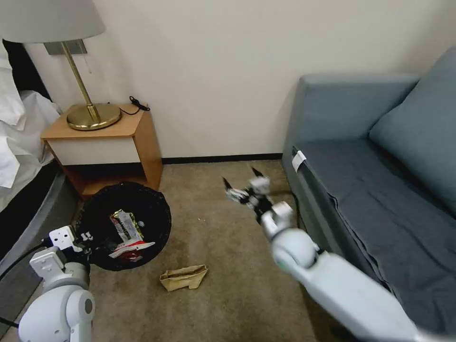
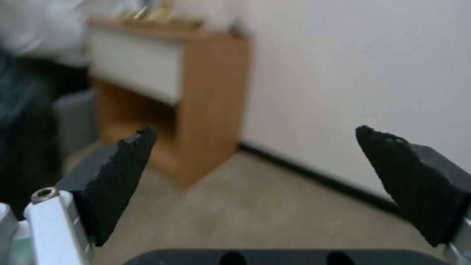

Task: Pick up the trash bin, then pick up the garbage on the floor and place it into the trash bin.

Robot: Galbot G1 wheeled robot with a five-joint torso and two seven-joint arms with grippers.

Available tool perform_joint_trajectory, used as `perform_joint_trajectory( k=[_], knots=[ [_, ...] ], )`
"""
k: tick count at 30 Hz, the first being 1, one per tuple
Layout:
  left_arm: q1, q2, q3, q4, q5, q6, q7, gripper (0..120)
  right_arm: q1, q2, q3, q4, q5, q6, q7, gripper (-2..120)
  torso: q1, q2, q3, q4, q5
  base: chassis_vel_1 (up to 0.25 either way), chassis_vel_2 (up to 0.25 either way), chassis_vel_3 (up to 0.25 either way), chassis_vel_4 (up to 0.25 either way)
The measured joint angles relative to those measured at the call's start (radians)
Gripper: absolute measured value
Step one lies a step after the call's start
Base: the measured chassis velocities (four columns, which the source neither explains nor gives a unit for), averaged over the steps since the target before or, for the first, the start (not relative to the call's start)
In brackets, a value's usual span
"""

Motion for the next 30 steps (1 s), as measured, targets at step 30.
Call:
perform_joint_trajectory(
  k=[30],
  knots=[
    [-0.005,-0.019,0.011,0.031,0.030,-0.017,0.003,3,0.369,0.392,-0.760,-0.896,0.187,0.133,-0.902,100,0.000,0.000,0.000,-0.0002,0.0002,0.000,0.000,0.000,0.000]
  ],
)
